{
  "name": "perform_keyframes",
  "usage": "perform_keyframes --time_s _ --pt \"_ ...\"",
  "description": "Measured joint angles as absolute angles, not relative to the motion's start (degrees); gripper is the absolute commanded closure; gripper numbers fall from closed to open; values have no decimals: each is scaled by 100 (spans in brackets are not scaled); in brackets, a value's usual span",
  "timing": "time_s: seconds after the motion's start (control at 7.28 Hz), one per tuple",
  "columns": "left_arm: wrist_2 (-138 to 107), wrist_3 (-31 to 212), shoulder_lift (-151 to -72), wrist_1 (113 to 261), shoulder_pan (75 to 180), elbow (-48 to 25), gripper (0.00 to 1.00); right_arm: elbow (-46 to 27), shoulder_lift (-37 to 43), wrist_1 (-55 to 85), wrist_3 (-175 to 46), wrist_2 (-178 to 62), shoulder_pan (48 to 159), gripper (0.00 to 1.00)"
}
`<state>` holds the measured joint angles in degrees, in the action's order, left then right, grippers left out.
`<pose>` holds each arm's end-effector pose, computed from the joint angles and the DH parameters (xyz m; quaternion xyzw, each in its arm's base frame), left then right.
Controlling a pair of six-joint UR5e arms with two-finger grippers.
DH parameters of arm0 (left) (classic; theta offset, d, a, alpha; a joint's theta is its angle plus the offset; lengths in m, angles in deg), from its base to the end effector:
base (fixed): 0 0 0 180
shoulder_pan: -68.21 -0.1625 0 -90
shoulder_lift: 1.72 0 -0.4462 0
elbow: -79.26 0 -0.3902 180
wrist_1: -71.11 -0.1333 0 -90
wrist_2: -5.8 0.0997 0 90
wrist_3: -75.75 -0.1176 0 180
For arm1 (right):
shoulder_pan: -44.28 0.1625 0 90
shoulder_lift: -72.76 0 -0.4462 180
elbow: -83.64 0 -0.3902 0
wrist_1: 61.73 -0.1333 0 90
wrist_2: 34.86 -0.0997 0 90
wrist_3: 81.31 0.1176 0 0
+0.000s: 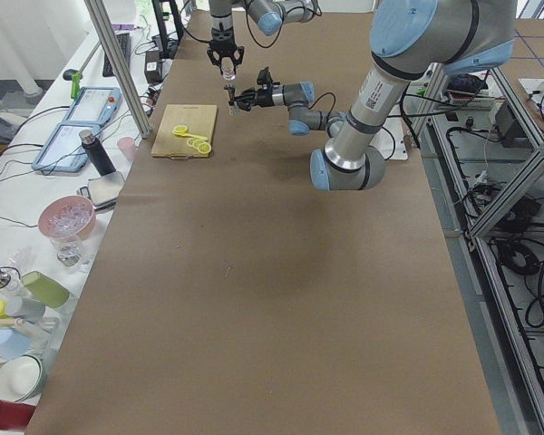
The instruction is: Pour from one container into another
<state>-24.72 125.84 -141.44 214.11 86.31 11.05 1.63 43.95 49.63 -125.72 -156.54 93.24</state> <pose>0.6494 -0.4591 0.1792 0.6033 0.3098 -0.1912 0.7096 -0.4465 -0.6219 0.0975 0.2715 -0.2546 -0.6827 0.6288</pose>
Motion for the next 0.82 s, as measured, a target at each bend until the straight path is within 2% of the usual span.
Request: perform_keyframes --time_s 0.82 --pt "-2470 12578 -14133 21411 8631 1100 100 801 5002 5684 -12874 -15146 9119 100"
